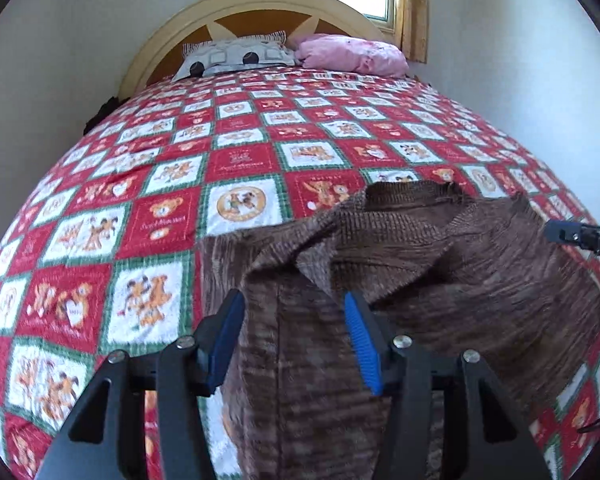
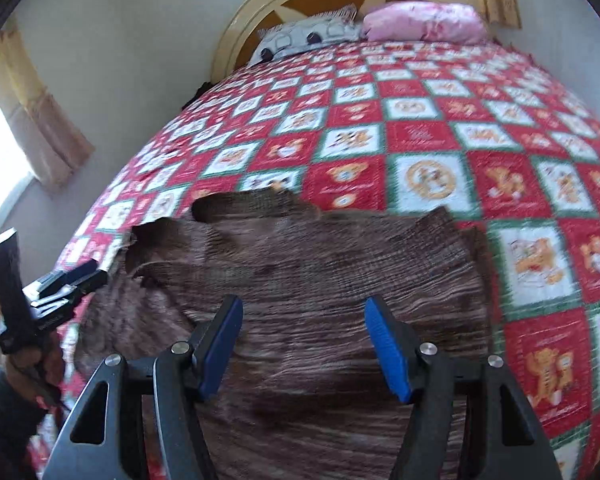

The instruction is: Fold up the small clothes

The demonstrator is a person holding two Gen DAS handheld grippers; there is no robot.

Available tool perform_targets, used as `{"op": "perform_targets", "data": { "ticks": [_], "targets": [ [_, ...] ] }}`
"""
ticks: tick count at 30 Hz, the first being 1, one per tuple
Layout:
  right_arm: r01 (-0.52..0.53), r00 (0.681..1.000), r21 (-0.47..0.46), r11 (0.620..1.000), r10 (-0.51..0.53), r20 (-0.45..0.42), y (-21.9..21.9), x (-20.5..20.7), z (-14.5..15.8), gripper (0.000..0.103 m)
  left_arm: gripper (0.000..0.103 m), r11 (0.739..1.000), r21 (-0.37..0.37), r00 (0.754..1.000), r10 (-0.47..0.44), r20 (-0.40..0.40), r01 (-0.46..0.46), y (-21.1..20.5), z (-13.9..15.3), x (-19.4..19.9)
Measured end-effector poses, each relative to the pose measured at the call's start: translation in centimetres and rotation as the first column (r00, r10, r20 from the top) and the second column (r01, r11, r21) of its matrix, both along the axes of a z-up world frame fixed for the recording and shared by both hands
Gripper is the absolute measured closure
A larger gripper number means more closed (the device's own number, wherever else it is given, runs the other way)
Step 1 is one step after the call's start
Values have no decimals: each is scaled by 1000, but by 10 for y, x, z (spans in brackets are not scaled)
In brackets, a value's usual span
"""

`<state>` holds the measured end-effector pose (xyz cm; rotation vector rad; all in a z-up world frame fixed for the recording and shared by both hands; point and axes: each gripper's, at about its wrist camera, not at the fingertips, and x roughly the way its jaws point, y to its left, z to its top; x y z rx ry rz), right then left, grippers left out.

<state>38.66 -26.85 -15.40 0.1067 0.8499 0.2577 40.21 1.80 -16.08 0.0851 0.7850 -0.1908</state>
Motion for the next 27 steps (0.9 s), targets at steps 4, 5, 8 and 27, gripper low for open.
{"op": "perform_targets", "data": {
  "ticks": [4, 5, 8, 27],
  "targets": [
    [75, 997, -10, 997, -75, 6, -32, 9, 2, 39, 50, 997, 48, 997, -55, -52, 57, -4, -8, 30],
    [100, 995, -6, 995, -100, 5, -42, 11, 2, 39, 50, 997, 49, 996, -59, -60, 62, -5, -11, 34],
    [143, 990, -14, 990, -142, 11, -62, 17, 2, 39, 50, 994, 38, 990, -100, -102, 104, -6, -21, 49],
    [238, 969, -81, 968, -242, -50, -79, 54, -27, 99, 99, 951, -289, 983, 62, -171, -110, 51, -40, 58]
  ]
}}
